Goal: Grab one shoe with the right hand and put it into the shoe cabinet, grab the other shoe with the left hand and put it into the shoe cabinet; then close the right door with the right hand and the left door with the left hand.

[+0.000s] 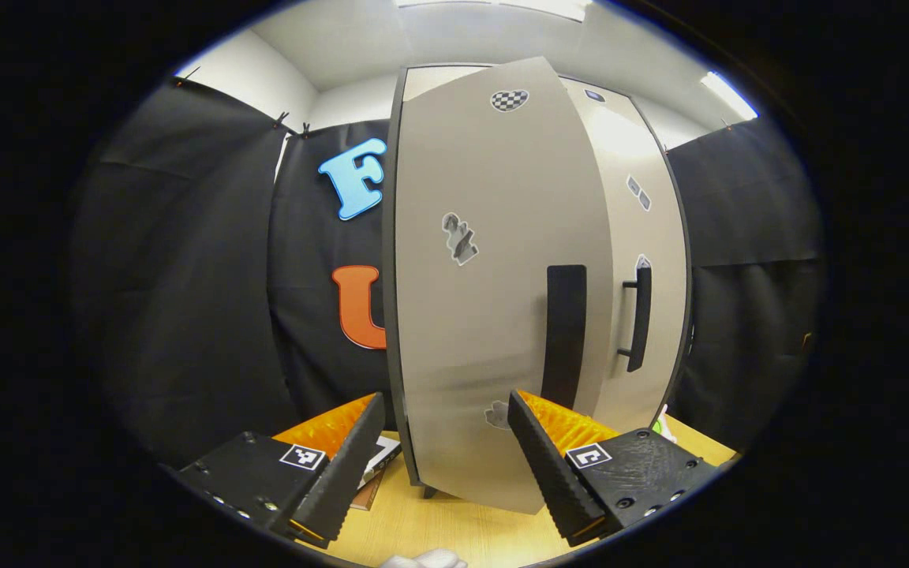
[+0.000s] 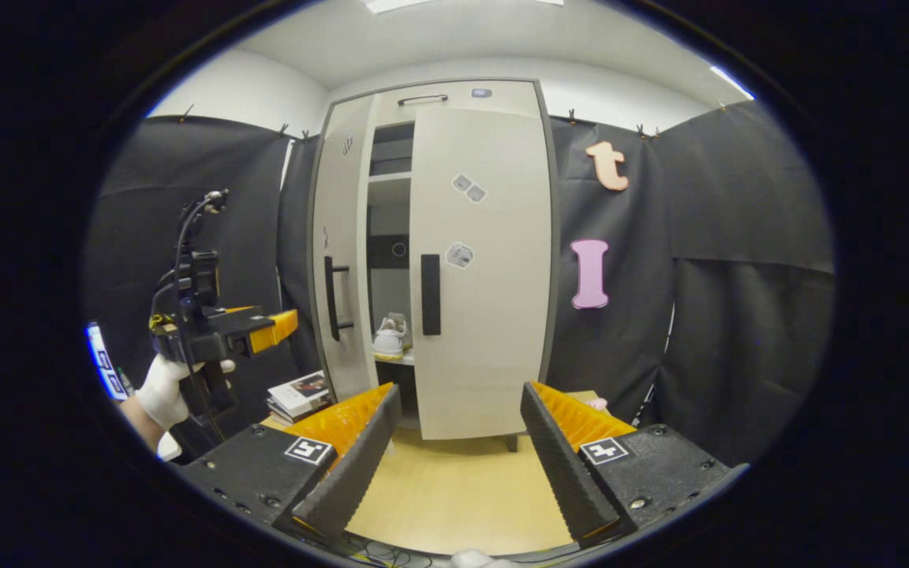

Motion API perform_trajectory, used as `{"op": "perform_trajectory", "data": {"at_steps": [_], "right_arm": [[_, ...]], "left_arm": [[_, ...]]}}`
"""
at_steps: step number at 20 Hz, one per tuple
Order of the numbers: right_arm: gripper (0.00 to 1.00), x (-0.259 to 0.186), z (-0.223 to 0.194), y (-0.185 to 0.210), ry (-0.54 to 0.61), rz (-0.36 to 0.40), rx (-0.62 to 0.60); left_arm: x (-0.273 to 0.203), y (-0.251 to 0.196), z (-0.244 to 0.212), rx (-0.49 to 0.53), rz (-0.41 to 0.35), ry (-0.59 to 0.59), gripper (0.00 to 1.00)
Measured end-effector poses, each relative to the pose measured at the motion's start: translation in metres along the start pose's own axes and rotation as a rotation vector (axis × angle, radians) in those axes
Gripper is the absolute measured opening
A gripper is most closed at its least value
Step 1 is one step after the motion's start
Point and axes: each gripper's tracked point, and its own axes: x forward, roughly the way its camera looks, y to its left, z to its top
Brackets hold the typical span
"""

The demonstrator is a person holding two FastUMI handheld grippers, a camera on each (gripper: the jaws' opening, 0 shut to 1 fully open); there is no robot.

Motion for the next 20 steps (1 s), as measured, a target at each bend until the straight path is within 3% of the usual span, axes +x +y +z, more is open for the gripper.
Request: {"op": "perform_trajectory", "data": {"at_steps": [13,20], "right_arm": [[0.99,-0.012,0.01,0.0,-0.046,-0.001,0.012],[0.99,-0.02,0.011,0.006,-0.067,-0.014,0.017]], "left_arm": [[-0.086,-0.042,0.024,0.008,-0.036,-0.036,0.95],[-0.128,-0.041,0.011,-0.014,-0.024,-0.002,0.95]]}}
